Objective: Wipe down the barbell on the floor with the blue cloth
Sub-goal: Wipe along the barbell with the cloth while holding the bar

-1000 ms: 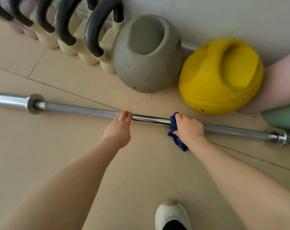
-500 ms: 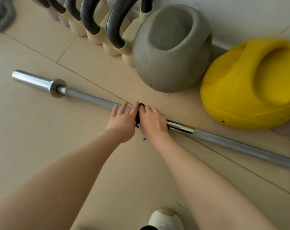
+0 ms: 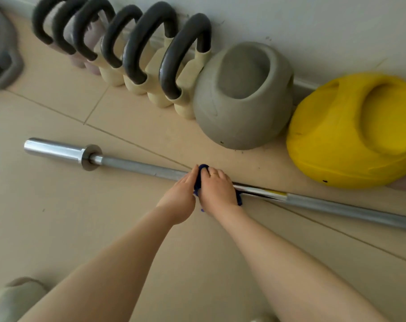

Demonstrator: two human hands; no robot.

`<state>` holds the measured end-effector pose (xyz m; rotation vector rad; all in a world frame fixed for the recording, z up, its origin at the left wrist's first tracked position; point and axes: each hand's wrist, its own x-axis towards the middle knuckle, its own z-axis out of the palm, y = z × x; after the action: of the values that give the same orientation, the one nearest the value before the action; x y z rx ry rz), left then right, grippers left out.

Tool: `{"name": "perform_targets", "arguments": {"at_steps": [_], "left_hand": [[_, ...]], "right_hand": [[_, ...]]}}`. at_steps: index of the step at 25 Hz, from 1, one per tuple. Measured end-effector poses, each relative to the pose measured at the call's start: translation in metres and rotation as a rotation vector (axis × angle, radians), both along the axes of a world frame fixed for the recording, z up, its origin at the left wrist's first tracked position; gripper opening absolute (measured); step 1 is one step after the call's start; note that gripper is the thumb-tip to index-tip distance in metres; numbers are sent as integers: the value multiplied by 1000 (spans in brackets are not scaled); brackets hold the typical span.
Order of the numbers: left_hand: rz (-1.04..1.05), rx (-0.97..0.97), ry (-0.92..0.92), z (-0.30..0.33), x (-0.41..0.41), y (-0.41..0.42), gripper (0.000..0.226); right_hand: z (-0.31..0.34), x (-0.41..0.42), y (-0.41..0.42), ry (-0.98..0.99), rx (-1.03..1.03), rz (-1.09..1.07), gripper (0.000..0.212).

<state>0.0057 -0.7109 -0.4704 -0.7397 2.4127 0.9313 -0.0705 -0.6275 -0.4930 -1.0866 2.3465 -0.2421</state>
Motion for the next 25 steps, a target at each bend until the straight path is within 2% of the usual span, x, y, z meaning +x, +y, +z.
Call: {"name": "perform_targets", "arguments": {"at_steps": [2,4,8,10,14,17,21,23,25], "left_hand": [[-77,-22,-23,2,-3,-17,76],[-204,-56,-45,4,-8,-32,75],[-400,-201,-22,8,-15,-60,58],[-466,-262,-41,5,-13,-80,52],[-644,-430,-121,-7,-2,-107,49],[-650,-503,-62,-12,0,-118,44],[-607,-460,17,-19,2,-121,39],[-606,-451,45,-20,2,-119,38],[-614,-433,60,-23,-1,-122,37]], "right_hand": [[1,-4,-4,0,-2,2,43],[5,-10,9,45,89,-5,36],[12,-13,14,173,288,-208,31],[11,-2,-7,111,261,-243,31],[12,21,-42,21,121,-127,43],[22,17,-33,32,172,-89,49],[28,5,-33,174,432,-292,31],[27,9,-52,170,381,-319,32],[20,18,-67,173,265,-221,37]]}}
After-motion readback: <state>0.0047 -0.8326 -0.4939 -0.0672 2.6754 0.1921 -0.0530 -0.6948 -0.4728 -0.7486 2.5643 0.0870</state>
